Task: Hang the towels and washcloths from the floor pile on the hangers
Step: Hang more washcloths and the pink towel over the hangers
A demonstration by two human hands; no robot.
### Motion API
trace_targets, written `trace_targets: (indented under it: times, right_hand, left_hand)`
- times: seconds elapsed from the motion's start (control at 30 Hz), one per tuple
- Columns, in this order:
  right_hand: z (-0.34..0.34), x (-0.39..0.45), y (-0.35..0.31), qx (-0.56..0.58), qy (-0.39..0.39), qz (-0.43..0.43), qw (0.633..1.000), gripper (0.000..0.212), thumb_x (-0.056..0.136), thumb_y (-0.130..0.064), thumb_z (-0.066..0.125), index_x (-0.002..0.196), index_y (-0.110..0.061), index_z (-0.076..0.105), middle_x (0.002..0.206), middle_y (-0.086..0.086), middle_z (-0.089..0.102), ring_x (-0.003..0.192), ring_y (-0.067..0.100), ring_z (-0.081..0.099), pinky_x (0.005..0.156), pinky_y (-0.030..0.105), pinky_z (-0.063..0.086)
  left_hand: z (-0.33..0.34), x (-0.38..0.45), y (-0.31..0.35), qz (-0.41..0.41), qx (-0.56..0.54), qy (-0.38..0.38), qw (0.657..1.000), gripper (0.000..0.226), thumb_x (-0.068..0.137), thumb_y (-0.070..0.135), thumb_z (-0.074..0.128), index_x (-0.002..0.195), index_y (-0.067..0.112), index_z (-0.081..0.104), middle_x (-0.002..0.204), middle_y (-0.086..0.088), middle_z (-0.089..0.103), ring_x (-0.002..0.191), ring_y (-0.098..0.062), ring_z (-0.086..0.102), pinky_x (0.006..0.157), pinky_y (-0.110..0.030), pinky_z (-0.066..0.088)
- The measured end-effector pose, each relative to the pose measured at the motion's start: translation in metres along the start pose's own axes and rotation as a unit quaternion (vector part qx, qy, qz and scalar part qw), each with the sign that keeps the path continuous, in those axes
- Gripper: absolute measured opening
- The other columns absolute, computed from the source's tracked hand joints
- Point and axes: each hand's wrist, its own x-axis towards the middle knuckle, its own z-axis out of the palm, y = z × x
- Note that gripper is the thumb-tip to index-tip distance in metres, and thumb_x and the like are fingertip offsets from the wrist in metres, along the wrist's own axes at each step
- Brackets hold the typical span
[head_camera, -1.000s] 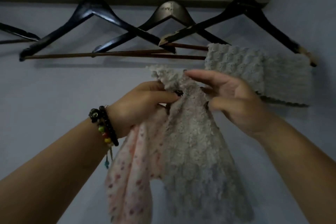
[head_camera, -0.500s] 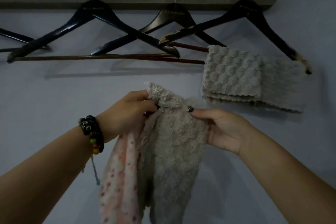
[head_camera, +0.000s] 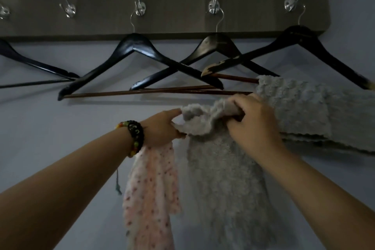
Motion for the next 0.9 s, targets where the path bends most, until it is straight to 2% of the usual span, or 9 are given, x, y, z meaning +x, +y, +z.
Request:
trace_targets:
  times: [0.1, 0.17, 0.3, 0.43, 0.53, 0.63, 0.7, 0.77, 0.9]
  right_hand:
    - [-0.002, 0.001, 0.015, -0.076, -0.004, -0.028, 0.997, 0.020, 0.067, 0.008, 0.070, 0.078, -0.008, 0.069, 0.083, -0.001, 0.047, 0.079, 0.020, 0.047, 0.057, 0.032, 0.042]
    - [-0.008, 0.001, 0.020, -0.089, -0.020, -0.014, 0.996, 0.019, 0.067, 0.007, 0.072, 0.079, -0.008, 0.071, 0.082, -0.001, 0.043, 0.073, 0.017, 0.045, 0.053, 0.030, 0.040]
    - [-0.015, -0.004, 0.023, -0.079, -0.069, 0.008, 0.994, 0.022, 0.068, 0.007, 0.071, 0.075, -0.013, 0.073, 0.072, -0.009, 0.040, 0.062, 0.014, 0.046, 0.049, 0.034, 0.044]
    - [-0.011, 0.000, 0.019, -0.069, -0.079, -0.007, 0.994, 0.013, 0.070, -0.001, 0.074, 0.076, -0.012, 0.070, 0.083, -0.007, 0.046, 0.073, 0.015, 0.051, 0.058, 0.038, 0.049]
    - [0.004, 0.008, 0.016, -0.051, -0.094, -0.023, 0.994, 0.011, 0.072, -0.003, 0.073, 0.080, -0.009, 0.070, 0.107, -0.002, 0.051, 0.101, 0.016, 0.052, 0.080, 0.026, 0.044]
    - [0.026, 0.015, 0.016, -0.052, -0.132, -0.037, 0.989, 0.009, 0.075, -0.006, 0.072, 0.083, -0.011, 0.072, 0.140, 0.004, 0.043, 0.131, 0.019, 0.037, 0.101, 0.029, 0.036]
    - [0.042, 0.022, 0.018, -0.065, -0.126, -0.043, 0.989, 0.009, 0.073, -0.006, 0.074, 0.081, -0.010, 0.072, 0.146, 0.009, 0.040, 0.135, 0.025, 0.034, 0.107, 0.036, 0.032]
    - [0.053, 0.032, 0.017, -0.093, -0.104, -0.040, 0.989, 0.012, 0.070, -0.008, 0.075, 0.081, -0.014, 0.072, 0.145, 0.008, 0.042, 0.134, 0.027, 0.033, 0.099, 0.030, 0.020]
    - [0.063, 0.054, 0.010, -0.145, -0.118, -0.016, 0.982, 0.022, 0.079, -0.012, 0.063, 0.097, -0.023, 0.069, 0.117, -0.003, 0.052, 0.117, 0.019, 0.040, 0.075, 0.027, 0.007]
  left_hand:
    - [-0.007, 0.012, 0.003, -0.005, 0.086, 0.038, 0.996, 0.079, 0.094, 0.025, 0.057, 0.153, 0.037, 0.006, 0.132, -0.001, 0.059, 0.116, -0.017, 0.056, 0.098, -0.027, 0.043]
    - [-0.009, 0.016, 0.003, -0.002, 0.089, 0.105, 0.990, 0.074, 0.095, 0.030, 0.056, 0.152, 0.035, 0.010, 0.123, -0.001, 0.065, 0.105, -0.015, 0.059, 0.084, -0.024, 0.043]
    - [-0.003, 0.012, -0.008, 0.001, 0.055, 0.235, 0.970, 0.063, 0.096, 0.030, 0.052, 0.152, 0.025, 0.023, 0.118, -0.001, 0.065, 0.085, -0.009, 0.056, 0.074, -0.024, 0.041]
    - [-0.013, 0.004, -0.011, -0.001, -0.092, 0.315, 0.945, 0.058, 0.094, 0.038, 0.055, 0.146, 0.019, 0.037, 0.106, 0.006, 0.071, 0.080, -0.001, 0.055, 0.072, -0.017, 0.040]
    - [-0.022, -0.002, -0.007, -0.006, -0.232, 0.299, 0.925, 0.034, 0.093, 0.039, 0.057, 0.121, 0.020, 0.059, 0.095, 0.011, 0.073, 0.090, 0.003, 0.056, 0.090, -0.027, 0.048]
    - [-0.029, -0.013, 0.001, 0.002, -0.390, 0.233, 0.891, 0.015, 0.095, 0.025, 0.050, 0.100, 0.018, 0.062, 0.098, 0.006, 0.075, 0.097, -0.007, 0.061, 0.104, -0.040, 0.037]
    - [-0.033, -0.020, 0.004, 0.006, -0.478, 0.185, 0.858, 0.017, 0.094, 0.024, 0.048, 0.101, 0.014, 0.059, 0.103, -0.002, 0.075, 0.074, -0.012, 0.064, 0.083, -0.034, 0.049]
    - [-0.037, -0.025, 0.005, 0.019, -0.526, 0.181, 0.831, 0.012, 0.092, 0.025, 0.048, 0.096, 0.016, 0.055, 0.104, -0.010, 0.074, 0.049, -0.016, 0.058, 0.058, -0.026, 0.047]
    - [-0.051, -0.029, 0.003, 0.072, -0.571, 0.281, 0.768, 0.011, 0.091, 0.017, 0.046, 0.091, 0.014, 0.057, 0.101, -0.007, 0.071, 0.098, -0.030, 0.070, 0.099, -0.048, 0.043]
